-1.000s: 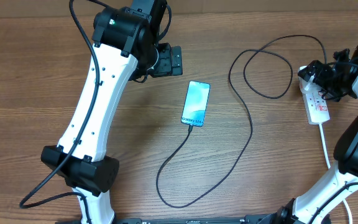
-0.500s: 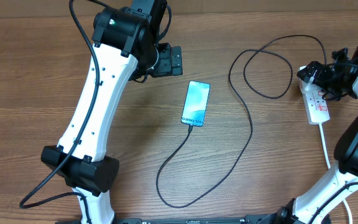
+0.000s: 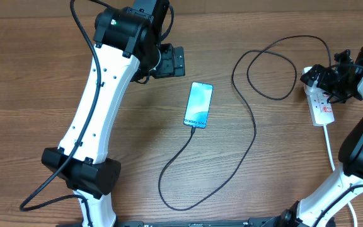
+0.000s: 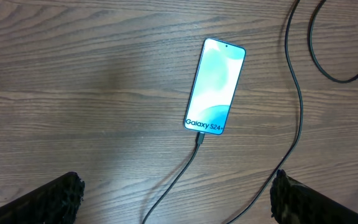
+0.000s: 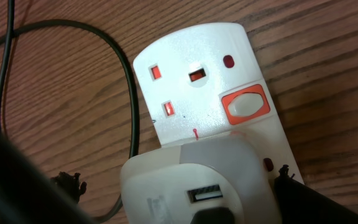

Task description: Plug charger to phone and switch on socket

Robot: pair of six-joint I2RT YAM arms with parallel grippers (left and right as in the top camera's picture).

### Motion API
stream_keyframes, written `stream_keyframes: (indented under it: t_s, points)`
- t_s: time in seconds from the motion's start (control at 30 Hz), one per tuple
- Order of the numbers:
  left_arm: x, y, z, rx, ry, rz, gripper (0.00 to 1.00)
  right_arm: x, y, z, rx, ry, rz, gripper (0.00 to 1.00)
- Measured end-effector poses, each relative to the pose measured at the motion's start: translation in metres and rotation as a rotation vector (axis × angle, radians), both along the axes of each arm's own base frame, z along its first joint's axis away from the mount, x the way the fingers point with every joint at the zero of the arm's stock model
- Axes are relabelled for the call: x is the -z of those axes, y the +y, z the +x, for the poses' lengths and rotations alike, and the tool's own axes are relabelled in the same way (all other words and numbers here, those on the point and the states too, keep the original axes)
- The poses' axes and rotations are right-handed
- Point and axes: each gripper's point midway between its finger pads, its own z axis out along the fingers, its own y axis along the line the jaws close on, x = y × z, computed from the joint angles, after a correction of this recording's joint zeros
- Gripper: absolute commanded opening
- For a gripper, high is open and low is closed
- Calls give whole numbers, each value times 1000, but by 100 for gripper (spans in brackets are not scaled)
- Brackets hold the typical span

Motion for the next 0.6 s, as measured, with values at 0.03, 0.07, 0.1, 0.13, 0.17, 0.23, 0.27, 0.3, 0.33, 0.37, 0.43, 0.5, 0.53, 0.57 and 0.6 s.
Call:
stream_keyframes:
  t_s: [0.03,0.07,0.1,0.13,0.17,0.23,0.27,0.3,0.33,0.37,0.43,0.5,0.53,0.57,0.6]
  points:
    - [0,0,0,0,0,0,99,0,0,0,0,1,0,100]
    - [0,0,0,0,0,0,100,0,0,0,0,2,0,100]
    - [0,0,0,0,0,0,100,0,0,-1,-1,3,0,100]
    - [0,0,0,0,0,0,100,0,0,-1,-1,4,1,100]
    - [0,0,0,0,0,0,100,0,0,-1,-2,4,0,100]
    - [0,0,0,0,0,0,100,0,0,-1,-3,6,1,100]
    - [0,0,0,0,0,0,99,0,0,-2,-2,8,1,100]
    - [0,0,0,0,0,0,100,0,0,-2,-2,10,1,100]
    - [0,0,0,0,0,0,99,0,0,-2,-1,11,1,100]
    - [0,0,0,0,0,0,99,0,0,-2,5,15,-1,100]
    - [0,0,0,0,0,0,100,1,-2,-6,22,37,-9,100]
    - [0,0,0,0,0,0,99,3,-6,-10,42,57,-14,100]
    - [0,0,0,0,0,0,99,3,-6,-10,47,58,-14,100]
    - [0,0,0,0,0,0,100,3,-6,-10,50,59,-14,100]
    - [0,0,0,0,0,0,100,3,-7,-10,52,60,-15,100]
